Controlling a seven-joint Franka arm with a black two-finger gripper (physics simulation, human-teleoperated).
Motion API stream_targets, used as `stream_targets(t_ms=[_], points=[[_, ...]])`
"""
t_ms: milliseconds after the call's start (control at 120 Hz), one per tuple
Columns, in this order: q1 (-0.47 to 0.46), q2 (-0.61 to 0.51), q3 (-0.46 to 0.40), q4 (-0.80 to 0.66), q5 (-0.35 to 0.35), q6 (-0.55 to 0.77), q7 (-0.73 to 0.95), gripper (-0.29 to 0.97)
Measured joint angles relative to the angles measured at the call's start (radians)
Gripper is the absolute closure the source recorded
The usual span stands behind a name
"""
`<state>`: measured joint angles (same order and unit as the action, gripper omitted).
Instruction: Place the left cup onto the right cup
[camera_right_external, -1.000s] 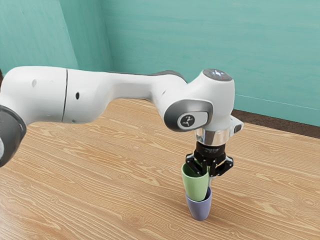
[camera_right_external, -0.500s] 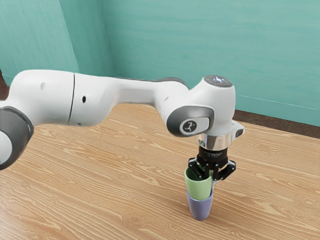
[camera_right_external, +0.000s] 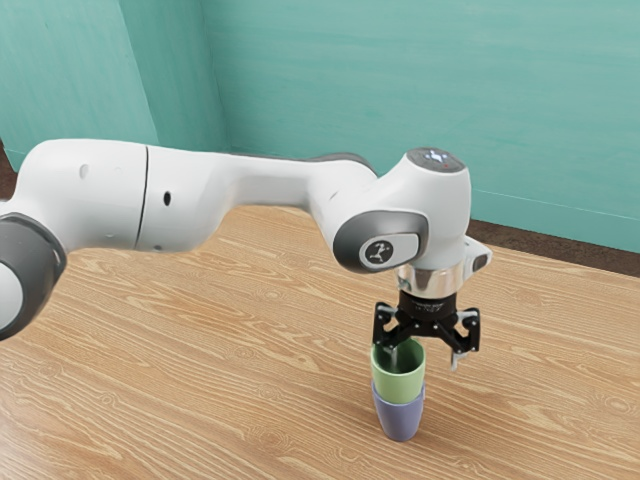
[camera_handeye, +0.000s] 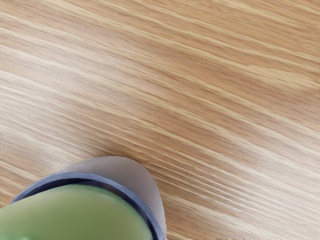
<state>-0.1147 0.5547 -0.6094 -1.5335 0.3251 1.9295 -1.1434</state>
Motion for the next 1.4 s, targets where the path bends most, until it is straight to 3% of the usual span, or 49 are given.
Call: stream_targets(t_ms=[575,942,1400], points=[[-0.040,-0.092,0.022,0.006,-0.006,-0.058,-0.001,0.00],[-0.040,-0.228,0.033,0.003,-0.025,-0.130,0.007,0.00],[-0.037,-0.410,0.226,-0.012,-0.098,-0.253,0.142,0.00]])
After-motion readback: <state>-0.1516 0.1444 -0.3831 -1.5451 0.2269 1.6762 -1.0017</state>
